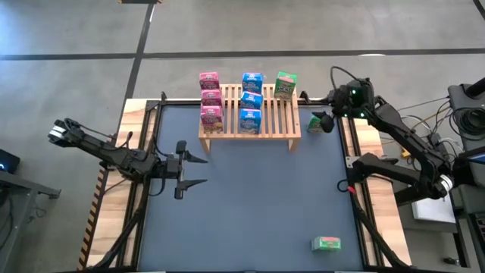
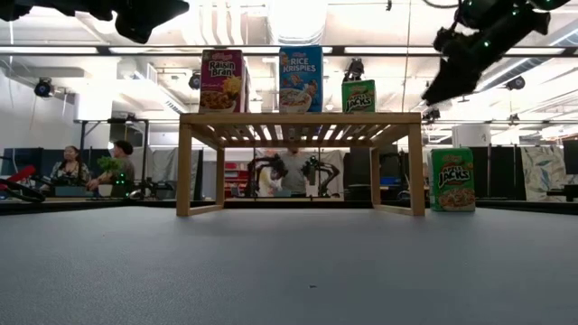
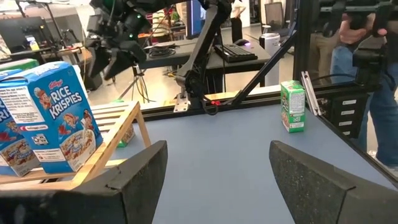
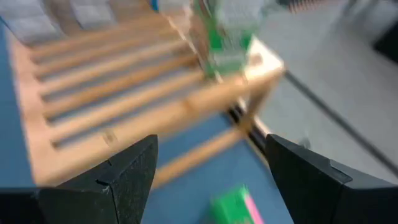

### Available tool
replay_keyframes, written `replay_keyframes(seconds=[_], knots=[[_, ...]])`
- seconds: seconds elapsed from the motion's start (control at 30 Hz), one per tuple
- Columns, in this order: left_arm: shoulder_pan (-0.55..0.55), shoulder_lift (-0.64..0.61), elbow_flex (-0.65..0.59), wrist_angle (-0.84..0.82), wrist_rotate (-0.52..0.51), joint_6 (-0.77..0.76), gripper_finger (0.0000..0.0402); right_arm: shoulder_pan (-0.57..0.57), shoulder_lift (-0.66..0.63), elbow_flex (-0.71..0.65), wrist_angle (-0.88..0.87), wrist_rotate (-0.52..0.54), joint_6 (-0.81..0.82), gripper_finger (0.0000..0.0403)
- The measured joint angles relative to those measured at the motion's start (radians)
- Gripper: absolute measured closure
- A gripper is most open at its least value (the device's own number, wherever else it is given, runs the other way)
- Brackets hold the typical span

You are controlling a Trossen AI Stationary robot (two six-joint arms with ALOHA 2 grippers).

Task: Stack cereal on shelf
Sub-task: Put the top green cereal box on the shelf aligned with the other green cereal box

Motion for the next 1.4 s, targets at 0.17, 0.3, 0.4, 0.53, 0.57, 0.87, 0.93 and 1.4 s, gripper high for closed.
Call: replay_keyframes(seconds=[0.17,0.3,0.4,0.53,0.57,0.87,0.93,1.4], knots=[[0.0,0.0,0.0,-0.004,0.0,0.0,0.0136,0.001,0.026,0.0,-0.127,0.089,-0.001,0.0117],[0.0,0.0,0.0,-0.006,0.0,0.0,0.0136,0.001,0.071,0.0,-0.139,0.152,0.083,0.0101],[0.0,0.0,0.0,-0.006,0.0,0.0,0.0136,0.001,0.11,0.0,-0.117,0.199,0.173,0.0079],[0.0,0.0,0.0,-0.018,0.0,-0.003,0.0136,0.001,0.155,0.0,-0.079,0.239,0.25,0.0049],[0.0,0.0,0.0,-0.019,0.0,-0.003,0.0136,0.001,0.166,0.0,-0.072,0.24,0.266,0.0043],[0.0,0.0,0.0,-0.025,0.0,-0.003,0.0136,0.001,0.238,0.003,-0.056,0.238,0.288,0.0034],[0.0,0.0,0.0,-0.025,0.0,-0.003,0.0136,0.001,0.243,0.004,-0.043,0.238,0.295,0.0034],[0.0,-0.034,0.009,-0.024,-0.035,0.009,0.0136,-0.001,0.206,0.004,0.002,0.239,0.389,0.0034]])
